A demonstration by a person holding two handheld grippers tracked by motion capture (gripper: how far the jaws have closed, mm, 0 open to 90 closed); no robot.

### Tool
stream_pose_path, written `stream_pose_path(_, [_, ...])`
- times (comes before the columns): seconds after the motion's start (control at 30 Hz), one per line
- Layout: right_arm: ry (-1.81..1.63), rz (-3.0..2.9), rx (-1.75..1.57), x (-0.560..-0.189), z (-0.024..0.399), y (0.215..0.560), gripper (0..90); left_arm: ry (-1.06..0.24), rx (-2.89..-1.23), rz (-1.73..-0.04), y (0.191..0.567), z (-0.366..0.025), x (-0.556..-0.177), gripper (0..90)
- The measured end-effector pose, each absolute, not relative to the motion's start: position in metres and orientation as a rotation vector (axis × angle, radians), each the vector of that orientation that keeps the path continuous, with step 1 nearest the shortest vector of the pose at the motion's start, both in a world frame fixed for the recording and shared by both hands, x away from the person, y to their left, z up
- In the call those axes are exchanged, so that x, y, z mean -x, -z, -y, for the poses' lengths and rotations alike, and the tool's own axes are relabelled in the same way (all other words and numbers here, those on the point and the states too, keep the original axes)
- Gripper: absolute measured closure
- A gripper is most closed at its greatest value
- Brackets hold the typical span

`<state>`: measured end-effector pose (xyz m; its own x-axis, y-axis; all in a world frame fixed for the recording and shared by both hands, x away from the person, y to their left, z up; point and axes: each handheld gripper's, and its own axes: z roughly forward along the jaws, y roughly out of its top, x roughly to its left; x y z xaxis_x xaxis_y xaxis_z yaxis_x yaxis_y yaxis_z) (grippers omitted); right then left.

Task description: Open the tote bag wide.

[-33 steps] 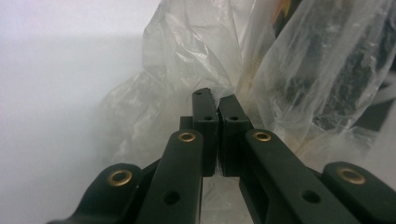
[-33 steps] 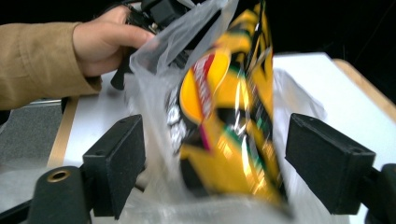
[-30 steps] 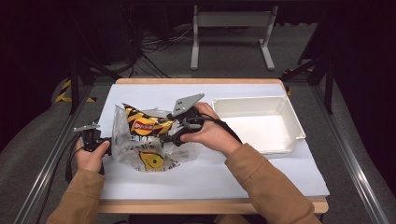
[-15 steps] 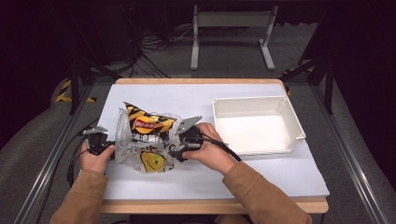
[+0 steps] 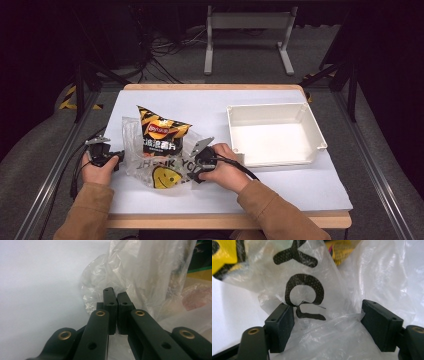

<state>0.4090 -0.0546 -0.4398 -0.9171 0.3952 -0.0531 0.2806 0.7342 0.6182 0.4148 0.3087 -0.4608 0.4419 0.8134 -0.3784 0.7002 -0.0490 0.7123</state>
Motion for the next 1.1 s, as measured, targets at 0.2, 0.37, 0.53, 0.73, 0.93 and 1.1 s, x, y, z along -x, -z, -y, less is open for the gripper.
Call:
stream_pose_path(0.2, [-0.983, -2.747, -0.539, -0.405, 0.06, 0.437, 24.6, -0.188, -1.765, -1.295, 0.458, -0.314, -0.41, 79.6])
stream_pose_path(0.37, [-1.139, -2.651, -0.574, -0.401, 0.066, 0.417, 21.5, -0.256, -1.696, -1.25, 0.44, -0.32, -0.397, 66.7])
stream_pose_path(0.53, [-1.222, -2.587, -0.605, -0.398, 0.078, 0.399, 21.4, -0.327, -1.623, -1.218, 0.416, -0.332, -0.371, 61.3])
stream_pose_path(0.73, [-1.332, -2.51, -0.613, -0.392, 0.085, 0.382, 23.9, -0.375, -1.608, -1.125, 0.388, -0.326, -0.341, 63.6])
stream_pose_path(0.93, [-1.436, -2.418, -0.669, -0.392, 0.083, 0.366, 39.2, -0.379, -1.644, -0.977, 0.363, -0.299, -0.321, 74.7])
stream_pose_path(1.1, [-1.43, -2.392, -0.715, -0.396, 0.077, 0.369, 42.4, -0.352, -1.698, -0.906, 0.36, -0.276, -0.323, 77.3])
